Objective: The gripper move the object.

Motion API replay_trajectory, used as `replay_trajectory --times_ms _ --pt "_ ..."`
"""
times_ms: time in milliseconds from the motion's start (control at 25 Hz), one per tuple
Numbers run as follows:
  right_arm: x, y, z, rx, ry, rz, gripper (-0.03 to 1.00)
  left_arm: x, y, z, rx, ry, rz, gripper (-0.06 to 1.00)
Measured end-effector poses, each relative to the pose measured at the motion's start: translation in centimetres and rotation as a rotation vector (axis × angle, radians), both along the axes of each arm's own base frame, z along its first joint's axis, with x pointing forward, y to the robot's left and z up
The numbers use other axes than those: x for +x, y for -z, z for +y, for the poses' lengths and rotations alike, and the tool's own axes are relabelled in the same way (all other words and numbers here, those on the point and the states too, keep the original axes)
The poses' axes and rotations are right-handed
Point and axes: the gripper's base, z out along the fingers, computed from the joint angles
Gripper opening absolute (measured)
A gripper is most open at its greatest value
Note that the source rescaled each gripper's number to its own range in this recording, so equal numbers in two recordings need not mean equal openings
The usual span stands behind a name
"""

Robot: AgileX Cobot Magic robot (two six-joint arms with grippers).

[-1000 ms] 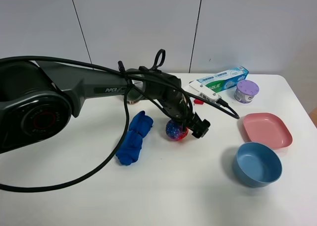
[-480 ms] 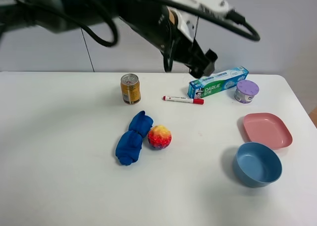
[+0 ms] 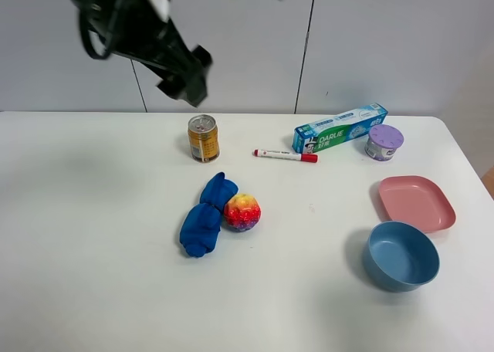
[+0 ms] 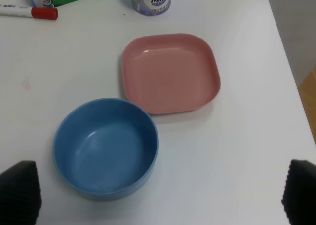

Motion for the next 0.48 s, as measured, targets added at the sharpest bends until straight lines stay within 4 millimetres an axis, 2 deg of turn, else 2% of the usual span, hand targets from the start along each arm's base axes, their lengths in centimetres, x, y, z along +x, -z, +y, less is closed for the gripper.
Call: replay_trajectory --times_ms 160,280,320,480 --pt "0.0 0.0 0.0 0.000 0.000 0.000 1.00 -0.3 -2.8 6.5 -0.021 -0.156 -0.082 1.00" --pt "0.0 0.0 0.0 0.000 0.000 0.000 1.00 -0.6 -4.1 12.4 -0.027 -0.336 -0.128 1.00" --pt "0.0 0.0 0.0 0.000 0.000 0.000 1.00 -1.4 -4.5 15.9 -0.015 -0.449 -0.155 1.00" --pt "0.0 0.0 0.0 0.000 0.000 0.000 1.00 -4.8 -4.0 20.7 0.004 -0.624 -0.169 1.00"
